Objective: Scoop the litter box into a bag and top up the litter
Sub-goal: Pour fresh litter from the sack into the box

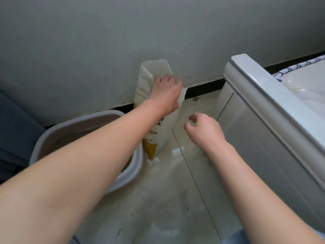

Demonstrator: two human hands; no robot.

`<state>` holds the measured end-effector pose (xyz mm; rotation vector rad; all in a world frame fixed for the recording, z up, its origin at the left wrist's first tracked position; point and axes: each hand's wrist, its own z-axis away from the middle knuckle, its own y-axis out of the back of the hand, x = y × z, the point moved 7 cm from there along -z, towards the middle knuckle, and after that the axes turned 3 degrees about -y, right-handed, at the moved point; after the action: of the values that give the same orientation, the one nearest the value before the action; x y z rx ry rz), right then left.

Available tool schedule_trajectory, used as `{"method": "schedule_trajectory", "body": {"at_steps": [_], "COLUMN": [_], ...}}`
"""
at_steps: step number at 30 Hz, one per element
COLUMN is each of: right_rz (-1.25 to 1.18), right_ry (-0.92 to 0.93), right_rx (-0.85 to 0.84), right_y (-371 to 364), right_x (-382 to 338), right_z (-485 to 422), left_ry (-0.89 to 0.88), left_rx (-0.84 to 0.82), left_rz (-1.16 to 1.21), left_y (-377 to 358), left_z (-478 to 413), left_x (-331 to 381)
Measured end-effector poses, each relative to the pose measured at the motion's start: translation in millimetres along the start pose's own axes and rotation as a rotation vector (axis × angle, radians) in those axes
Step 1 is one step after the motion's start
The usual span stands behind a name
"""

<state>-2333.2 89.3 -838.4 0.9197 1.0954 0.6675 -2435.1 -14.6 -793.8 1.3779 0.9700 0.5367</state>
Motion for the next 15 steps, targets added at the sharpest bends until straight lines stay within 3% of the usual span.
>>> {"method": "schedule_trajectory", "body": {"at_steps": [7,15], "right_rz": [-0.018,-0.057], "right_ry": [0.001,-0.078], "right_rx": [-0.098,-0.289], "right_y": [-24.7,-81.5], "right_x": [14.5,30.2], "right_z": [-1.1,4.1], "left_ry": [0.023,0.059], "left_rx": [-0.069,0.275], "left_rz": [0.121,0.391], "left_y": [-0.5,18.7], "left_z": [30.3,90.1], "left_x": [8.0,4.3]}}
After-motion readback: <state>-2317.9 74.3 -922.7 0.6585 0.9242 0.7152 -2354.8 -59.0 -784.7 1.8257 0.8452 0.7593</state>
